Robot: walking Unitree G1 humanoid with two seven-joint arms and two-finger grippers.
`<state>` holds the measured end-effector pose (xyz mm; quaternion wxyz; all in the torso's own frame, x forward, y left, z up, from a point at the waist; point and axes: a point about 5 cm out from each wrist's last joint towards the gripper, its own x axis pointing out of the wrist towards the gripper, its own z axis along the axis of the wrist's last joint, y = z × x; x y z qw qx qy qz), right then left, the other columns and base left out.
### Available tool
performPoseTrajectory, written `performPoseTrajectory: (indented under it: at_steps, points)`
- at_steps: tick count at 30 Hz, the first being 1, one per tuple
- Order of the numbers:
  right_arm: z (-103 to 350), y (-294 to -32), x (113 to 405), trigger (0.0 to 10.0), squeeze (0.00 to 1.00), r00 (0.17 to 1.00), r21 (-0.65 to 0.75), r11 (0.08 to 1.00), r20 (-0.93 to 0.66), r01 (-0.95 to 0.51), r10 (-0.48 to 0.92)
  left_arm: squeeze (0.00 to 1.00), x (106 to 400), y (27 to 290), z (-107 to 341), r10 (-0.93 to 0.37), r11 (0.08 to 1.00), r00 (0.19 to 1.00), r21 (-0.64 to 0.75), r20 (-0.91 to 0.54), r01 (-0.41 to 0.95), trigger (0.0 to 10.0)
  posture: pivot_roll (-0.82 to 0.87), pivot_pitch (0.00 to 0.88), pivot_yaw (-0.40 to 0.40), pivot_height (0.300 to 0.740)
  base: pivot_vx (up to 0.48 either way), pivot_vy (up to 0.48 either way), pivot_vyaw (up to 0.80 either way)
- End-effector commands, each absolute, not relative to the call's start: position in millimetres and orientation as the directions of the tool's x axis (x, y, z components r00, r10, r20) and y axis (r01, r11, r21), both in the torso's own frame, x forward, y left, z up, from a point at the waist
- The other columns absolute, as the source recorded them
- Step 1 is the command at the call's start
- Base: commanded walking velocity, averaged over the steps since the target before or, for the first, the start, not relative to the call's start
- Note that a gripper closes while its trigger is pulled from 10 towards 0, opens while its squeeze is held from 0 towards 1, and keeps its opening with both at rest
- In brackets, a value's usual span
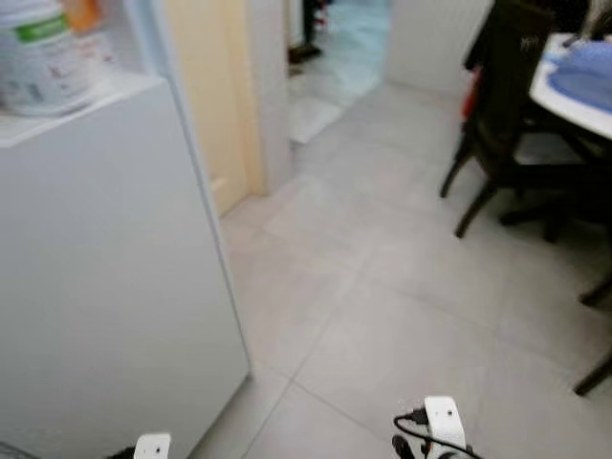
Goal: Restocking fridge
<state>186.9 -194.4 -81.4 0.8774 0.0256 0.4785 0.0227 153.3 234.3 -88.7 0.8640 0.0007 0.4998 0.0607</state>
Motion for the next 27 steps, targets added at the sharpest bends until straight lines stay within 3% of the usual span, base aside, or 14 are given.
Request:
performPoseTrajectory:
  at_steps: [1, 11, 17, 21, 27]
  points:
    - [-80.3, -188.3, 190.5, 10.0, 0.0, 0.547, 0.07, 0.996, -0.832, -0.055, 0.089, 0.0, 151.5, 238.8, -88.4, 0.11, 0.994, 0.479, 0.084, -0.871, -0.076, 10.0, -0.01, 0.0, -0.032, 0.74, 0.0, 0.0, 0.8]
    - [-80.9, -188.3, 189.5, 10.0, 0.0, 0.564, 0.106, 0.993, -0.824, 0.042, 0.064, 0.0, 152.3, 238.8, -88.0, 0.103, 0.995, 0.478, 0.088, -0.872, -0.054, 10.0, 0.0, 0.0, -0.037, 0.74, 0.0, 0.0, 0.8]
    - [-79.3, -187.0, 192.3, 10.0, 0.0, 0.555, 0.075, 0.995, -0.825, -0.069, 0.101, 0.0, 153.2, 239.1, -87.6, 0.098, 0.995, 0.475, 0.096, -0.874, -0.029, 10.0, 0.0, 0.0, -0.039, 0.74, 0.0, 0.0, 0.8]
    - [-80.5, -187.3, 190.3, 10.0, 0.0, 0.573, 0.124, 0.99, -0.817, 0.063, 0.066, 0.0, 153.4, 239.1, -87.5, 0.102, 0.995, 0.479, 0.095, -0.872, -0.04, 10.0, 0.0, 0.0, -0.042, 0.74, 0.0, 0.0, 0.8]
    - [-82.1, -187.8, 187.8, 10.0, 0.0, 0.547, 0.131, 0.989, -0.834, 0.07, 0.072, 0.0, 153.6, 238.1, -87.6, 0.087, 0.996, 0.476, 0.092, -0.875, -0.014, 10.0, 0.0, 0.0, -0.045, 0.74, 0.0, 0.0, 0.8]
